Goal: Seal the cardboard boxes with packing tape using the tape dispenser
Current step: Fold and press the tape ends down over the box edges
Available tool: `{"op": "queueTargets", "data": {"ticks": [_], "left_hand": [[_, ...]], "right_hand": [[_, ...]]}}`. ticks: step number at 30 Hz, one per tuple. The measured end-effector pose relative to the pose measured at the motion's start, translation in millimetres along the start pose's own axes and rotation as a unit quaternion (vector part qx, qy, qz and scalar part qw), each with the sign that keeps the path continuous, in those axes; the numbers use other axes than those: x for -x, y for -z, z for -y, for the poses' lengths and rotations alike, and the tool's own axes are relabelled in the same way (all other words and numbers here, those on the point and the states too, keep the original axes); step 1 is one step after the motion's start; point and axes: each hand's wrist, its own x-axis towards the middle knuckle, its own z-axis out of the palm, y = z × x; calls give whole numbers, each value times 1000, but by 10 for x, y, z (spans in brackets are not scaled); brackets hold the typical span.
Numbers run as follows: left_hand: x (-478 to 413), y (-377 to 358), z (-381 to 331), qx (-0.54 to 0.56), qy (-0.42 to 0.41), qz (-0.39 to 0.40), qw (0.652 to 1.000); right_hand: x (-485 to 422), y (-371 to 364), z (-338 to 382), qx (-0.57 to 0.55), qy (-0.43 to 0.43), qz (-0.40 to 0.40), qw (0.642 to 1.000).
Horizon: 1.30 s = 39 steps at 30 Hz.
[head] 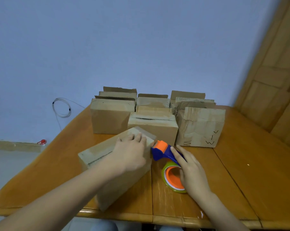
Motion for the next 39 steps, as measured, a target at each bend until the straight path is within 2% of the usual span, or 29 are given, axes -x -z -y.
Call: {"op": "queueTargets", "data": {"ticks": [11,21,26,31,39], "left_hand": [[-39,-251,-29,-62,11,-46,997],[-39,-250,-24,-34,16,-50,998],[-42,-247,-20,-33,21,-47,998],[-53,-268,-8,-31,19,-51,998],[-61,-279,0,-23,19,-59,998]], "right_hand": [[113,96,295,18,-85,70,994],[102,213,401,50,-112,146,982],[58,372,445,39,-101,214,971],[-11,517,465,85,-78,253,961],[-114,518,437,89,-69,263,958]]}}
